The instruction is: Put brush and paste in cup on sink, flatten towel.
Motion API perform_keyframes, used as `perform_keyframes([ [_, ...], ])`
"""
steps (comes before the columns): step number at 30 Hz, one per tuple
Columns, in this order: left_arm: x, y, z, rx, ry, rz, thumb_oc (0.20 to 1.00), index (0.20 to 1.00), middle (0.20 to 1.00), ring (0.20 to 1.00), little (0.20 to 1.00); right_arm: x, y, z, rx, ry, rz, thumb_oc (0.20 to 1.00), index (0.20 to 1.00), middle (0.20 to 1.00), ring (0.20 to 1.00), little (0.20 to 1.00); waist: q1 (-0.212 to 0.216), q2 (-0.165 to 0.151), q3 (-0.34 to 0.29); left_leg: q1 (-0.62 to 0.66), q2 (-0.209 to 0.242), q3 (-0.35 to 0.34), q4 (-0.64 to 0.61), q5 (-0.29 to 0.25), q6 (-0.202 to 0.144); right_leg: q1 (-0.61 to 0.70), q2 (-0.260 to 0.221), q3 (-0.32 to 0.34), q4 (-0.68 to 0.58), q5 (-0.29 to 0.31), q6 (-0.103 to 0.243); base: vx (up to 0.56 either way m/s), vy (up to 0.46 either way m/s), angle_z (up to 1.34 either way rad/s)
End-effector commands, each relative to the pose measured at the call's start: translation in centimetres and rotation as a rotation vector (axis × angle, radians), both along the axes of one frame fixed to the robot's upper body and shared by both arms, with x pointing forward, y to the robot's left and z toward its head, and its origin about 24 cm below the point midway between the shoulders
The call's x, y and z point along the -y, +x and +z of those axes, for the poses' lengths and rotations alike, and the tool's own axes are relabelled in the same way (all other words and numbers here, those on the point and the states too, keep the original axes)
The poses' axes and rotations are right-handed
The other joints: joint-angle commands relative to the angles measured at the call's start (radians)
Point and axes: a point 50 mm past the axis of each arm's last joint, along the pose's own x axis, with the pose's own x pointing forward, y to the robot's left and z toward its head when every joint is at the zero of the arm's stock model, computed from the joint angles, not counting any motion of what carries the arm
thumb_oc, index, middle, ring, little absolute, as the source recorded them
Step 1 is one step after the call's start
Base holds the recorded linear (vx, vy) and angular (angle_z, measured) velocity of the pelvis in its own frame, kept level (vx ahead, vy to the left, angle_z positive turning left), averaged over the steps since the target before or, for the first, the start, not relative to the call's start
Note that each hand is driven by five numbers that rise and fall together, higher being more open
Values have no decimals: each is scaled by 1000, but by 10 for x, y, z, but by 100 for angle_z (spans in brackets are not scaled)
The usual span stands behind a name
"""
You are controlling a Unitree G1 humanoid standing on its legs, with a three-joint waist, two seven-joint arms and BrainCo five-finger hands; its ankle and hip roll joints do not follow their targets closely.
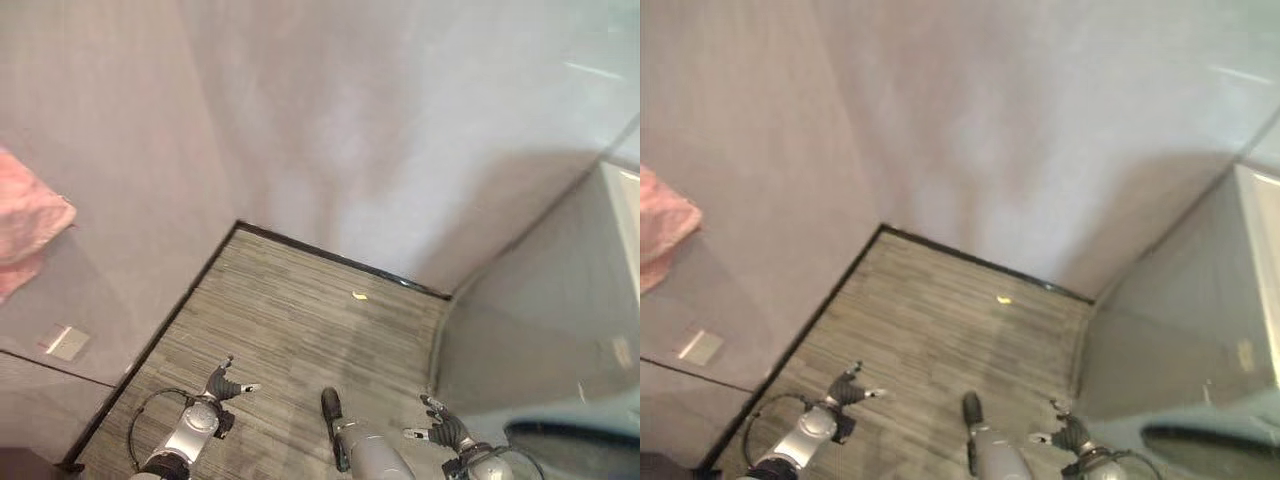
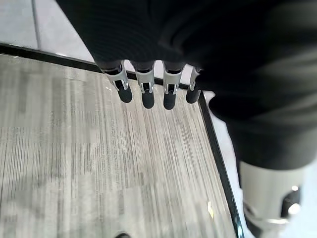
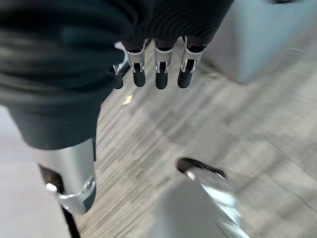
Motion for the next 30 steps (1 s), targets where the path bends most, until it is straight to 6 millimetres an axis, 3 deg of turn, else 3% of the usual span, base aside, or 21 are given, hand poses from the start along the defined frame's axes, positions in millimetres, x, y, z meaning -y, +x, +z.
perform_keyframes([
  [1, -11, 16, 17, 105, 20, 5, 1000, 1000, 1000, 1000, 1000, 7, 4, 12, 66, -16, 25, 1000, 1000, 1000, 1000, 1000, -33, -29, 0, -100, -49, 81, -41, 146, 13, 83, -35, -15, -60, -19, 107, 171, -112, 38],
  [9, -18, 17, 19, 112, 42, 14, 1000, 1000, 1000, 1000, 1000, 3, 7, 16, 85, -33, 88, 1000, 1000, 1000, 1000, 1000, -30, -23, -6, -79, -23, 81, -112, 136, 10, 75, -16, -69, -6, -82, 89, 96, -55, 19],
  [14, -16, 17, 20, 119, 33, 12, 1000, 1000, 1000, 1000, 1000, -8, 7, 12, 73, -6, 108, 1000, 1000, 1000, 1000, 1000, -18, -20, -9, -65, -13, 76, -177, 128, 10, 75, -33, -130, 12, -101, 96, 43, -6, 32],
  [17, -10, 17, 18, 114, 15, 2, 1000, 1000, 1000, 1000, 1000, -13, 10, 10, 68, 4, 117, 1000, 1000, 1000, 1000, 1000, -16, -20, -4, -75, -10, 94, -189, 133, 8, 96, -67, -185, -7, -98, 98, -14, 24, 81],
  [19, -4, 14, 14, 98, 6, -11, 1000, 1000, 1000, 1000, 1000, -14, 13, 11, 81, 3, 116, 1000, 1000, 1000, 1000, 1000, -35, -14, -8, -91, 18, 249, -192, 137, 13, 115, -112, -250, -32, -90, 108, -62, 92, 131],
  [20, -1, 15, 13, 86, 10, -22, 1000, 1000, 1000, 1000, 1000, -12, 15, 13, 87, -2, 104, 1000, 1000, 1000, 1000, 1000, -59, -3, -8, -101, 54, 432, -179, 128, 8, 133, -143, -301, -44, -97, 124, -97, 77, 112],
  [22, -1, 15, 13, 87, 9, -22, 1000, 1000, 1000, 1000, 1000, -12, 16, 13, 89, -3, 104, 1000, 1000, 1000, 1000, 1000, -60, -7, -5, -112, 55, 446, -169, 139, 15, 126, -147, -310, -45, -83, 116, -62, 57, 156],
  [23, 1, 16, 12, 79, 23, -36, 1000, 1000, 1000, 1000, 1000, -11, 17, 12, 83, -11, 100, 1000, 1000, 1000, 1000, 1000, -72, 6, -4, -109, 74, 548, -161, 116, 13, 141, -165, -351, -45, -89, 128, 14, 103, 110],
  [26, -2, 10, 8, 63, 27, -29, 1000, 1000, 1000, 1000, 1000, -16, 20, 9, 67, -20, 123, 1000, 1000, 1000, 1000, 1000, -47, 13, -6, -104, 34, 467, -207, 108, 31, 165, -167, -368, -37, -95, 128, 30, 134, 41],
  [28, -3, 6, 6, 52, 26, -24, 1000, 1000, 1000, 1000, 1000, -18, 19, 8, 62, -16, 122, 1000, 1000, 1000, 1000, 1000, -45, 14, -10, -93, 24, 452, -238, 114, 38, 170, -170, -369, -31, -99, 132, 23, 113, 45],
  [30, -11, -3, 4, 32, 46, -22, 1000, 1000, 1000, 1000, 1000, -27, 19, 4, 53, 14, 119, 1000, 1000, 1000, 1000, 1000, -21, 6, -20, -73, 5, 411, -303, 143, 55, 171, -180, -356, 3, -95, 144, 30, 135, 29],
])
